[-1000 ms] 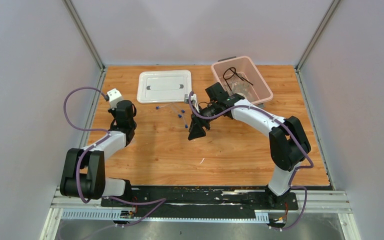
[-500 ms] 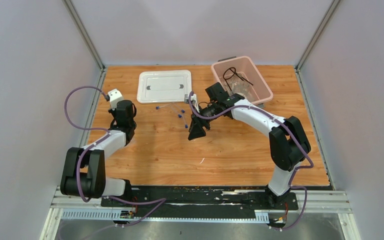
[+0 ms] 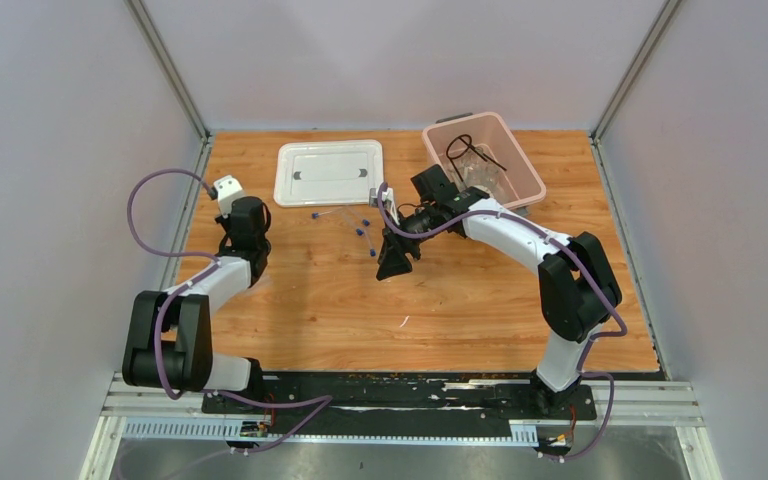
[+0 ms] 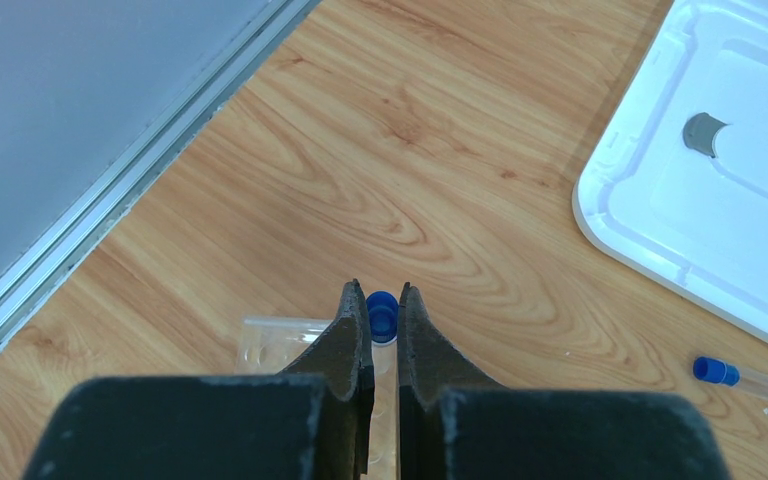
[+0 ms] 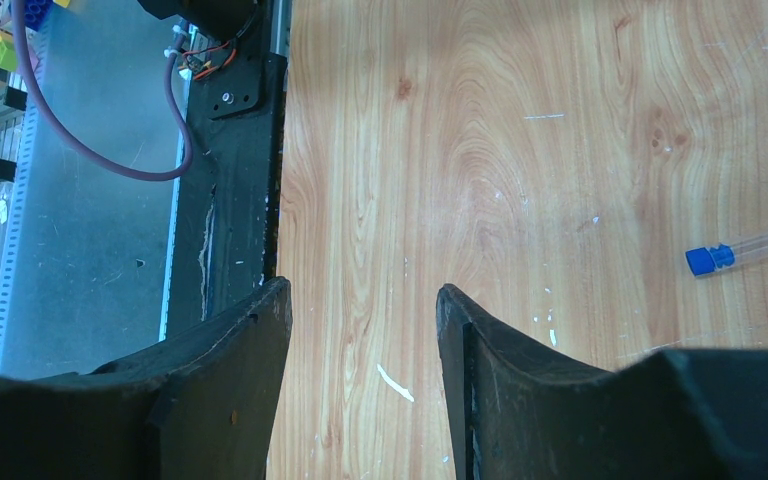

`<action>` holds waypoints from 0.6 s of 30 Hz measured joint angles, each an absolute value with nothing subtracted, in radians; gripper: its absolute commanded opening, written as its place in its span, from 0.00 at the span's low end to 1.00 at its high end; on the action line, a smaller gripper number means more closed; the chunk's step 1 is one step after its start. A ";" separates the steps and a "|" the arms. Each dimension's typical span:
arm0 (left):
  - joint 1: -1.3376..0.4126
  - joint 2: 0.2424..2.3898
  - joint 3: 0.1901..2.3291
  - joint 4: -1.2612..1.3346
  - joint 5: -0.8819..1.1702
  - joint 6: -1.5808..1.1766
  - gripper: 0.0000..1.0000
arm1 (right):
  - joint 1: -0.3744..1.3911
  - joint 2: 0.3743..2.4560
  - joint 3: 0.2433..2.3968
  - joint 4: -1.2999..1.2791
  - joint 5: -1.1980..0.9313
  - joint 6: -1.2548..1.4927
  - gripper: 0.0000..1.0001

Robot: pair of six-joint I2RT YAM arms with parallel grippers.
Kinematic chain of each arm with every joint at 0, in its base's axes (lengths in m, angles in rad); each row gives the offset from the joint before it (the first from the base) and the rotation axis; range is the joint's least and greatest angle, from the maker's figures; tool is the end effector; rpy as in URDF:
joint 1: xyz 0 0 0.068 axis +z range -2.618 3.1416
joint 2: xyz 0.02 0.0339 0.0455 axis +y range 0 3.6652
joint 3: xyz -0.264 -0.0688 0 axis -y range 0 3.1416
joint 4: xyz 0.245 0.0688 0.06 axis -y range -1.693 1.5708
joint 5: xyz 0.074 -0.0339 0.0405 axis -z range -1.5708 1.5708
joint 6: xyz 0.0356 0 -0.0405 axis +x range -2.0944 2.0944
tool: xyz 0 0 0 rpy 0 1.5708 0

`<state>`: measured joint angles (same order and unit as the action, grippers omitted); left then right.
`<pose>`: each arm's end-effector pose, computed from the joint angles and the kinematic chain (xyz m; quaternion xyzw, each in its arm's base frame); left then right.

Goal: Organize the chemistry lab equipment
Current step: Move the test tube rack to the center of the board.

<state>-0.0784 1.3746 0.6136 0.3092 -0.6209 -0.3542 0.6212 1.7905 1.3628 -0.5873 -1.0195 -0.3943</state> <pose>0.2807 -0.0013 0.2020 -0.2715 0.7771 0.1444 0.5492 0.2867 0.2425 0.2454 -0.5251 0.6684 0.4933 0.1848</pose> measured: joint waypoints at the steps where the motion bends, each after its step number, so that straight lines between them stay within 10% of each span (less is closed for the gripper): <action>1: -0.077 1.375 0.614 0.309 -0.619 -0.355 0.06 | 0.620 1.790 1.363 -0.587 -1.019 -0.394 0.55; 18: -0.056 1.365 0.614 0.296 -0.582 -0.366 0.08 | 0.614 1.790 1.363 -0.587 -1.023 -0.394 0.55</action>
